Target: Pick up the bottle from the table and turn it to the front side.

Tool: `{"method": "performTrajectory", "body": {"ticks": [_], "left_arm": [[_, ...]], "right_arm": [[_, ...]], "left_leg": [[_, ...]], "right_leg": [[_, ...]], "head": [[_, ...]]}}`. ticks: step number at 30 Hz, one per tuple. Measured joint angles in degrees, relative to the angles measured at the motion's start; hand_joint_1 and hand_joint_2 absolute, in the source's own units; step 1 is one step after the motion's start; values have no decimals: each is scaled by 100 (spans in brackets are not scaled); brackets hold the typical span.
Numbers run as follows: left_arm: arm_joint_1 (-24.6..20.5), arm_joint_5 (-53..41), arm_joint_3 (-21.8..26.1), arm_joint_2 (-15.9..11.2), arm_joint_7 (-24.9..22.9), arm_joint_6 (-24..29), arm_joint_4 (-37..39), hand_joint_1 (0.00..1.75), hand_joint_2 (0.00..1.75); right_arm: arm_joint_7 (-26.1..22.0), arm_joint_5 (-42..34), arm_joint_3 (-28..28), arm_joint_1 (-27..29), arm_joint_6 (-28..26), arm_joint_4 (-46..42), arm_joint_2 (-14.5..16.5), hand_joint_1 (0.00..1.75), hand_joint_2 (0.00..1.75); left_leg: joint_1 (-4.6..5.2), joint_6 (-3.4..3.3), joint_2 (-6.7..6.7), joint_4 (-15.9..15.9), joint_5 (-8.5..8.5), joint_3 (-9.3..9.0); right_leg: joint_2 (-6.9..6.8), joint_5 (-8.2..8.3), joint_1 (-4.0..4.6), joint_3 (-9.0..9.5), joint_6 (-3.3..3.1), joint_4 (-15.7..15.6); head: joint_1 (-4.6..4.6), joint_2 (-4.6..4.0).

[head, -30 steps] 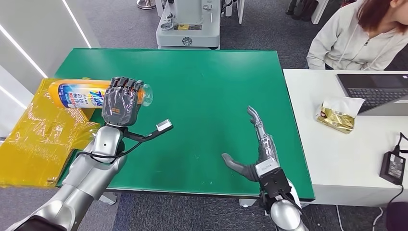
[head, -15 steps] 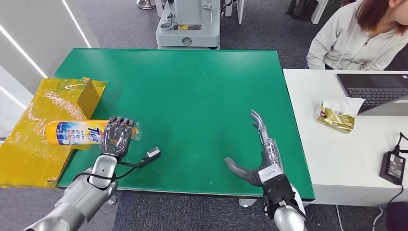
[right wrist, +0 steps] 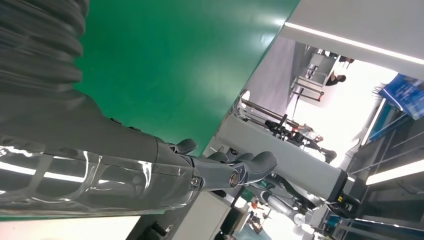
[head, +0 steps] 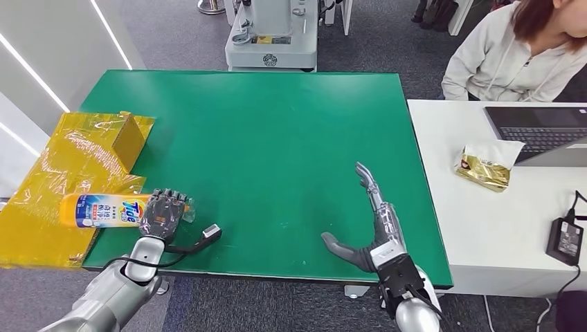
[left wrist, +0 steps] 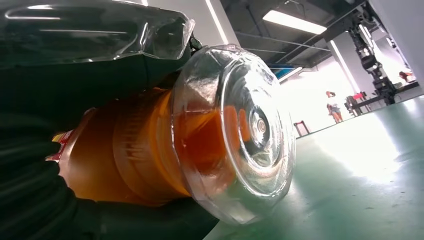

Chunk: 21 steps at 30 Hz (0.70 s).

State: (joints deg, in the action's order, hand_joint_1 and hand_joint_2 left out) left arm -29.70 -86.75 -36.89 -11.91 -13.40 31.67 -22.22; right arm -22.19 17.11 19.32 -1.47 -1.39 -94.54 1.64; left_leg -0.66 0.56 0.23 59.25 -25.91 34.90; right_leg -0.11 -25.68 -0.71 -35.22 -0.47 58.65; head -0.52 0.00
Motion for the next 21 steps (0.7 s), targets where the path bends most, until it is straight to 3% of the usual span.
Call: {"method": "performTrajectory", "body": {"ticks": [12, 16, 21], "left_arm": [[-188, 0, -101, -11, 114, 19, 218, 172, 175], [-203, 0, -123, -13, 107, 67, 226, 0, 175], [-238, 1, -134, -10, 42, 212, 256, 0, 175]], "right_arm": [[-19, -19, 1, 127, 63, -13, 0, 0, 175], [-20, -19, 1, 134, 63, -13, 0, 0, 175], [-21, -17, 1, 162, 59, -16, 0, 0, 175]], "left_leg": [[-3, 13, 2, -1, 11, -4], [-3, 13, 2, -1, 10, -4], [-3, 14, 2, -1, 10, -4]], "right_leg": [[3, 6, 1, 0, -8, 4], [2, 5, 1, 0, -8, 4], [3, 5, 1, -1, -8, 4]], "head": [[0, 0], [0, 0], [0, 0]]}}
